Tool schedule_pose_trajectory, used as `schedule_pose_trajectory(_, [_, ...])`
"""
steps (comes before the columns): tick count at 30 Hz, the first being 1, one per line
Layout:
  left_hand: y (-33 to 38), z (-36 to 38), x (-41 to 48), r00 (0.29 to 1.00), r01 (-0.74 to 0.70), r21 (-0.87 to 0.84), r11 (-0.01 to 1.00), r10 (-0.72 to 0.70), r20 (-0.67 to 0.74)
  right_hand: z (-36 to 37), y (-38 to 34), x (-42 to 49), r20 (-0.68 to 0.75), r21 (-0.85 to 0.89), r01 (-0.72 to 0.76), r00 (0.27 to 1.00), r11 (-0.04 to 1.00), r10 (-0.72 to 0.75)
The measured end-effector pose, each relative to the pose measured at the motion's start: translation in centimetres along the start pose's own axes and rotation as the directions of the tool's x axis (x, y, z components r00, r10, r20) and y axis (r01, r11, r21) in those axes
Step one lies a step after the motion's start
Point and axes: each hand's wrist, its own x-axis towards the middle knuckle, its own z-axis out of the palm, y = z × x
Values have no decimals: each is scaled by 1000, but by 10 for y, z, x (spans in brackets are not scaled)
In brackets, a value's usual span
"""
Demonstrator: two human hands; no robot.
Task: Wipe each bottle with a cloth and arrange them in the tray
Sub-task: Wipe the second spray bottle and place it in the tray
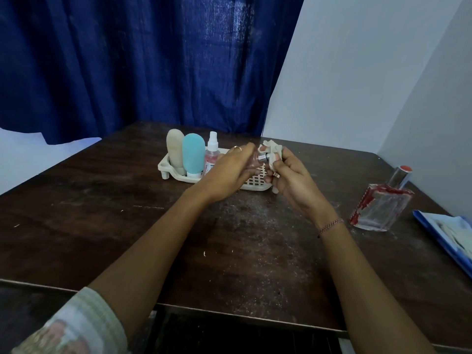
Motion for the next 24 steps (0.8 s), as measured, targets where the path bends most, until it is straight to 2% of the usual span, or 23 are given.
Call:
schedule_pose_trajectory(6, [0, -2, -2, 997, -78, 40, 996, 79, -17, -1, 2, 0, -56, -43, 29, 998, 999, -32])
schedule_pose_trajectory(8, [1, -1, -2, 995, -92, -9, 996, 92, -30, 1, 1, 0, -95, 14, 55, 994, 998, -53])
schedule_pose_trajectory(10, [4, 2, -1, 995, -96, -149, 984, 94, -19, 2, 0, 0, -126, -1, 90, 988, 996, -89])
schedule_pose_trajectory(12, [10, 5, -2, 996, -79, -335, 939, 86, 7, 5, 1, 1, -124, -141, 127, 982, 982, -145])
schedule_pose_trajectory(16, [16, 7, -2, 1000, -9, -552, 834, 1, -15, 9, 7, 1, -109, -345, 255, 945, 903, -309])
schedule_pose_trajectory(20, [18, 8, -1, 996, 65, -647, 760, -90, -5, 10, 8, 4, -127, -496, 311, 898, 811, -422])
schedule_pose_trajectory(24, [17, 3, 4, 976, 141, -821, 553, -219, 21, 11, 6, 3, -160, -541, 369, 837, 755, -524])
